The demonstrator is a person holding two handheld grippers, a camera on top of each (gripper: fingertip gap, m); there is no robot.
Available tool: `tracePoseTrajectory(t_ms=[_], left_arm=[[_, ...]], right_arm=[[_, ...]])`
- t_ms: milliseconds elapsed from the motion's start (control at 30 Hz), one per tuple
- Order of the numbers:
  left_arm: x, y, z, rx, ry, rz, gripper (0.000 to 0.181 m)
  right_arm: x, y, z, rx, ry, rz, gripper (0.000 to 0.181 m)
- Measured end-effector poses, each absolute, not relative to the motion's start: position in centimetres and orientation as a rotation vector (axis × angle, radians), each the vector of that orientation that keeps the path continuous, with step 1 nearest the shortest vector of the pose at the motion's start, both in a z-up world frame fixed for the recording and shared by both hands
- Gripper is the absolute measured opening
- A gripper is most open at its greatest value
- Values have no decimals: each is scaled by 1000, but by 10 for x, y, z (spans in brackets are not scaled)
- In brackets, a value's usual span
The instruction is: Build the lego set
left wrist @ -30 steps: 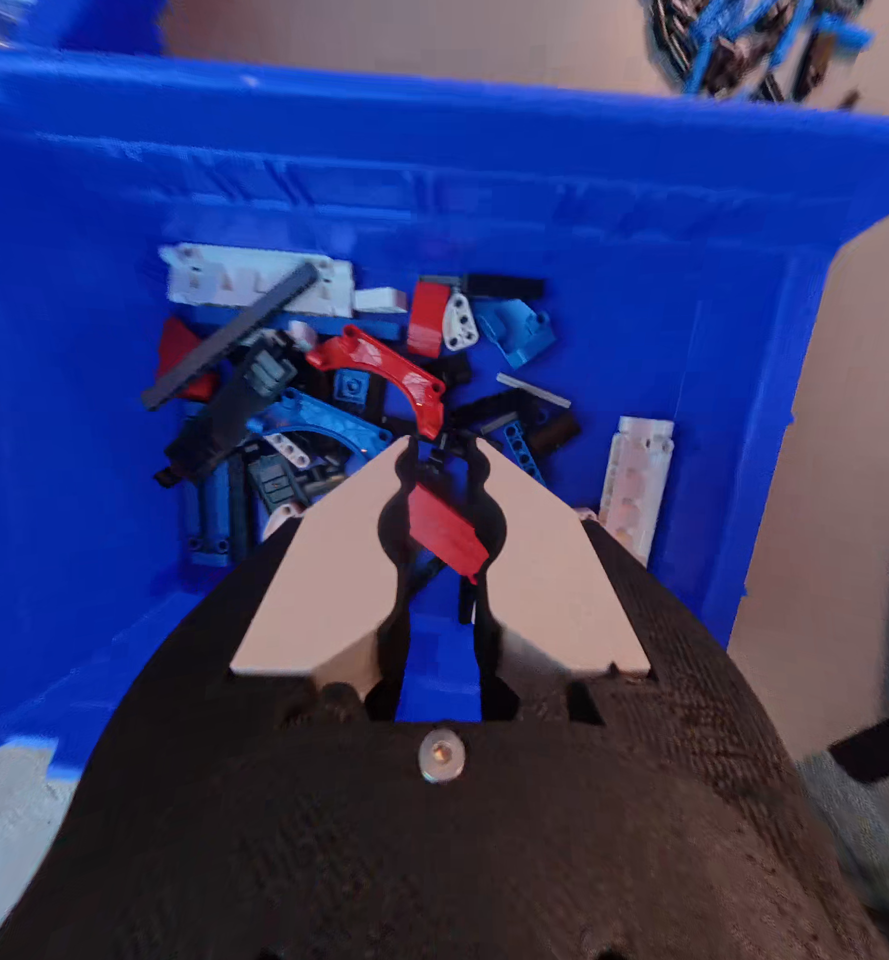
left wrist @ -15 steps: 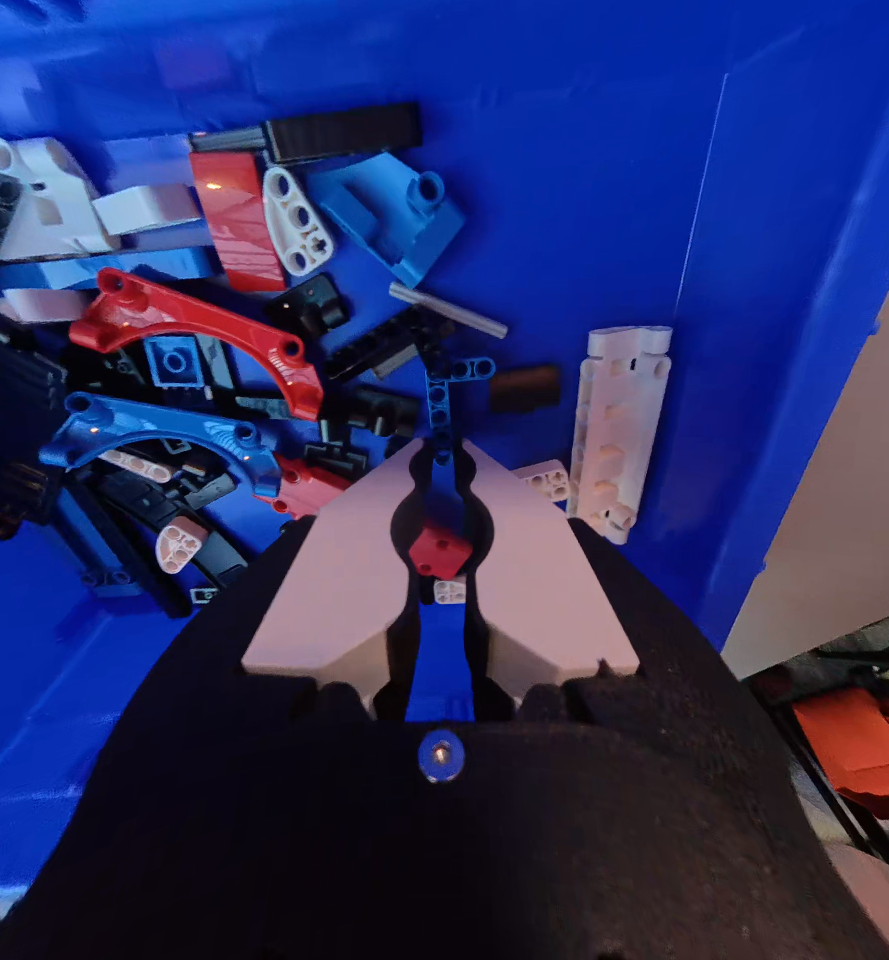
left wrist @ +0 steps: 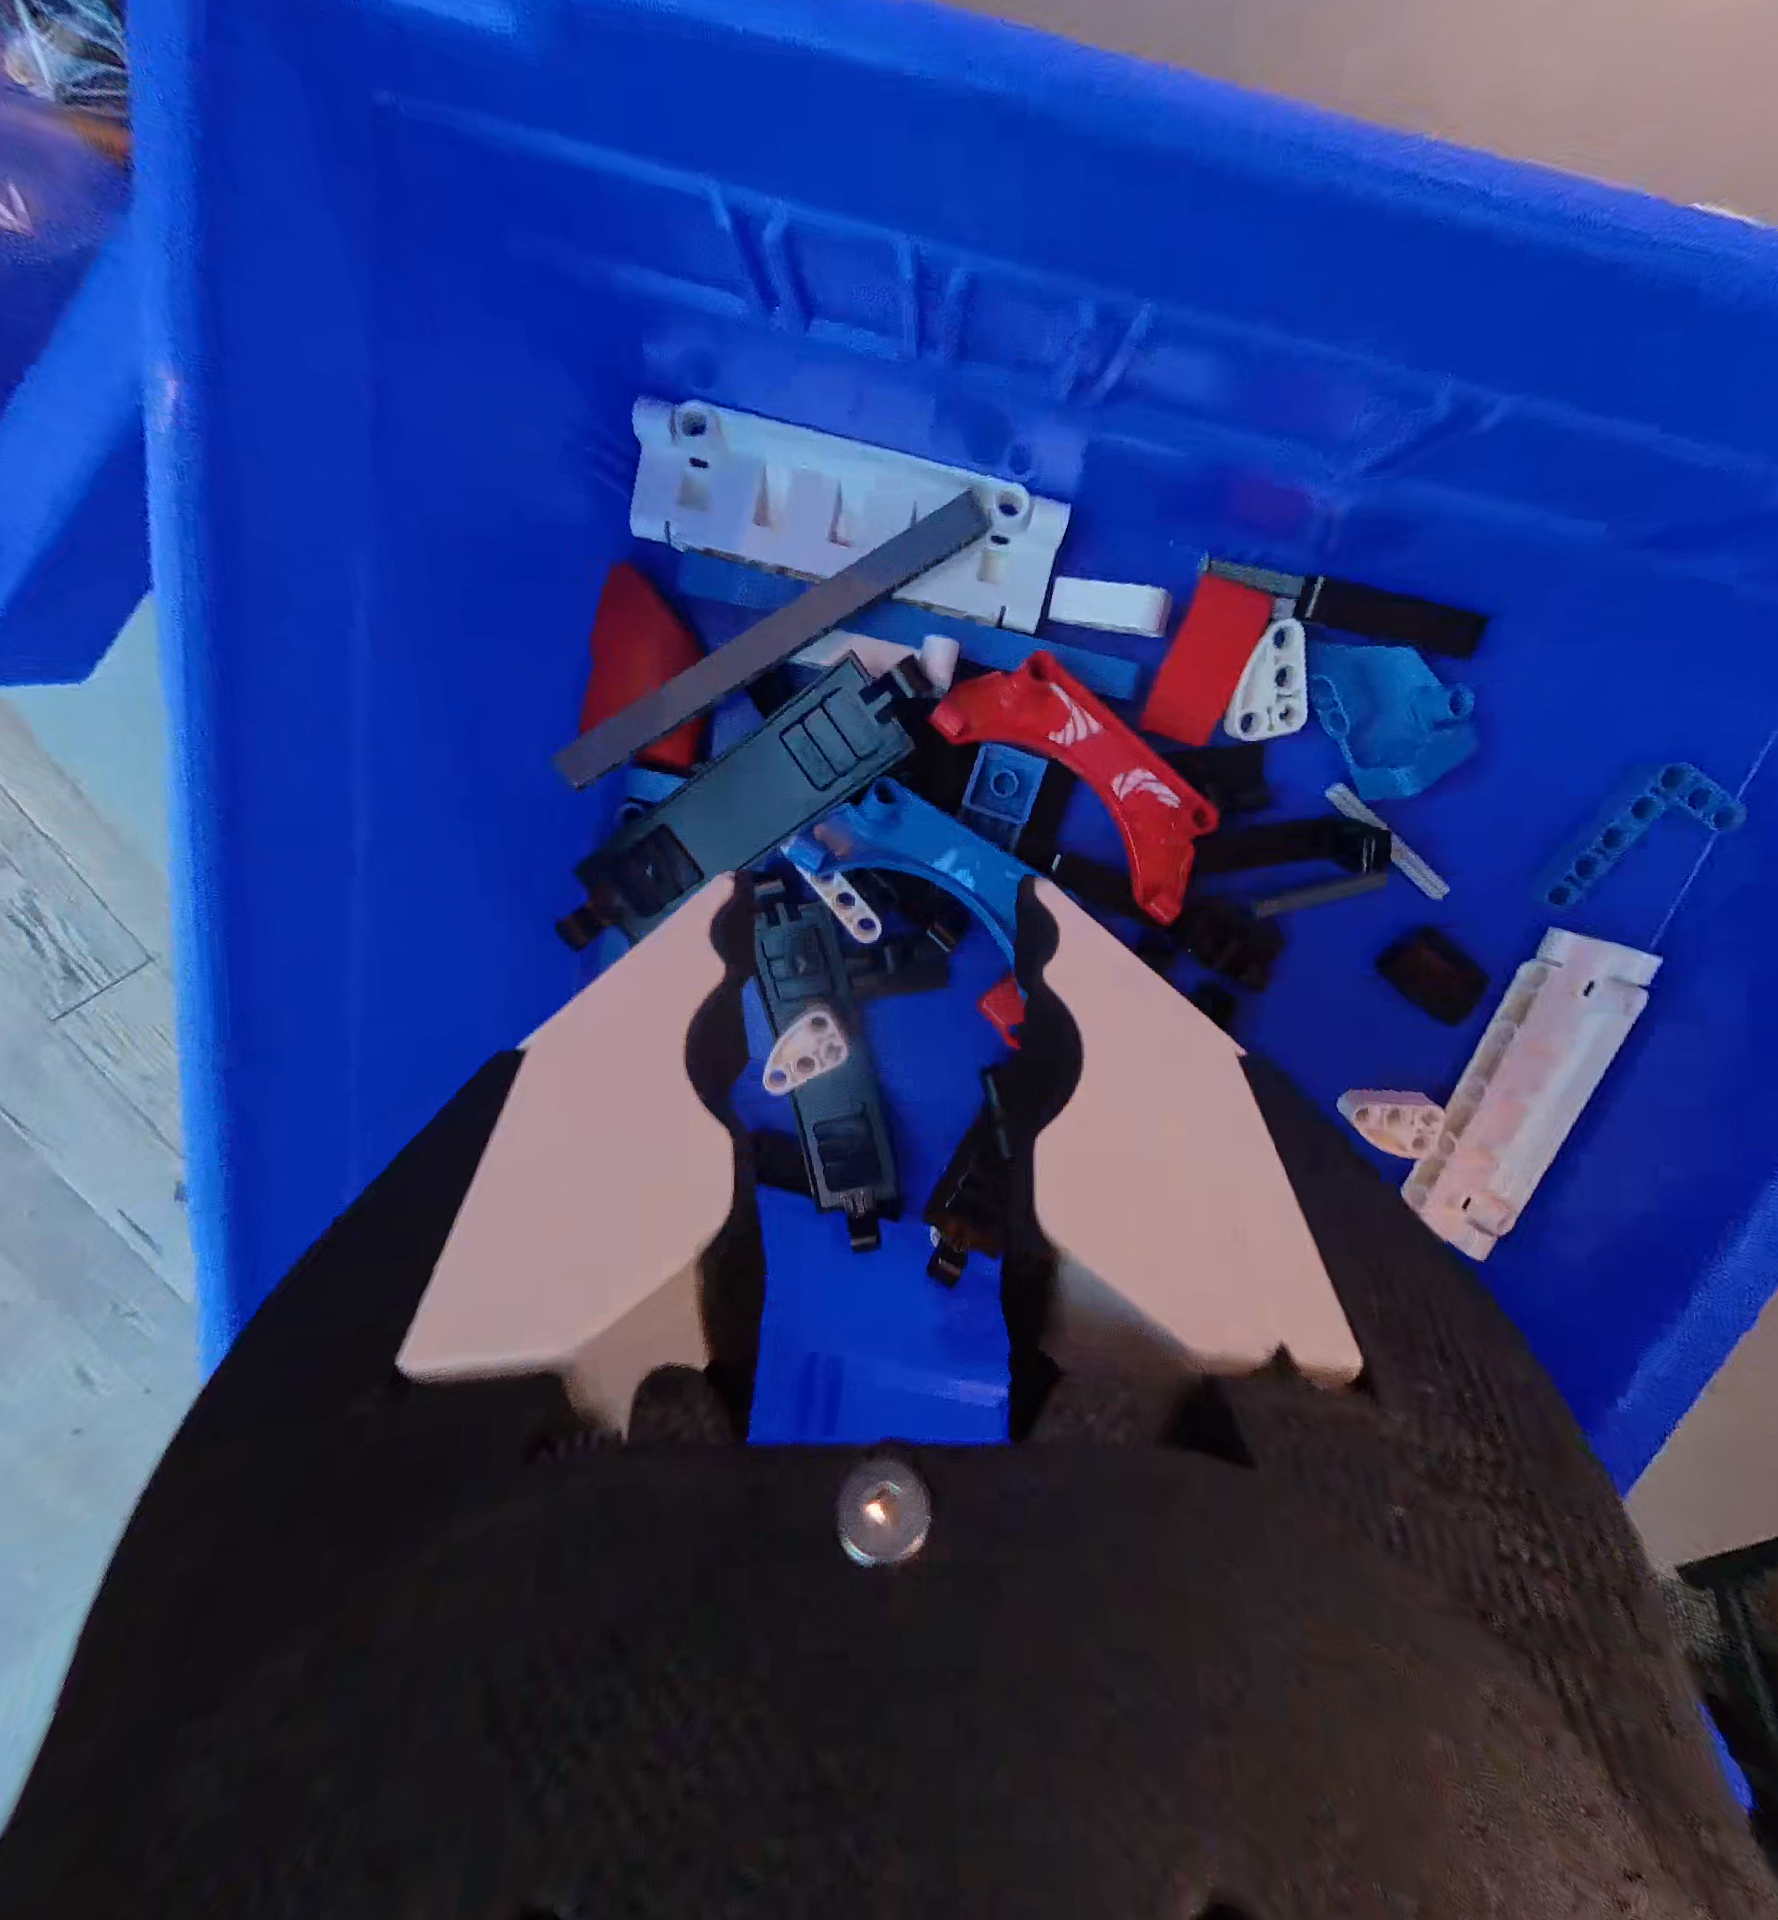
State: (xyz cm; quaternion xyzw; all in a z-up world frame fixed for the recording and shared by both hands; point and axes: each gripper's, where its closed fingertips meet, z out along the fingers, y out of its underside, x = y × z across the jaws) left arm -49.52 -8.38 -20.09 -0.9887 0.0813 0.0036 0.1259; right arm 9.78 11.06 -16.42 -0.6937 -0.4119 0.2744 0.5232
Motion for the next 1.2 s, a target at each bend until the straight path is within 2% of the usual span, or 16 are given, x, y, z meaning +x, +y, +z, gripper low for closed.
tracePoseTrajectory(t_ms=[100,167,333,433,567,667,833,1000,1100,1200], left_arm=[[-497,-68,-217,-2888,330,45,58],[-492,-61,-227,-2886,425,50,56],[-486,-63,-234,-2904,578,78,21],[-476,-87,-230,-2971,661,-18,11],[-473,-135,-224,-3163,720,-77,11],[-470,-147,-214,-3227,648,-163,22],[-475,-99,-207,-3012,603,-69,27],[-463,-47,-206,-2790,596,-30,22],[-464,-38,-212,-2847,452,-62,18],[-470,-36,-221,-2904,290,-73,23]], right_arm=[[95,109,-167,-1666,-1000,652,0],[95,109,-169,-1671,-1011,645,0],[99,109,-170,-1679,-1003,642,0],[101,109,-169,-1675,-1000,644,0],[101,109,-165,-1656,-995,645,0],[100,108,-161,-1644,-992,653,0],[103,106,-159,-1633,-1006,621,0],[107,105,-157,-1635,-995,611,0],[107,104,-156,-1637,-997,606,0],[108,102,-152,-1620,-1000,588,0]])
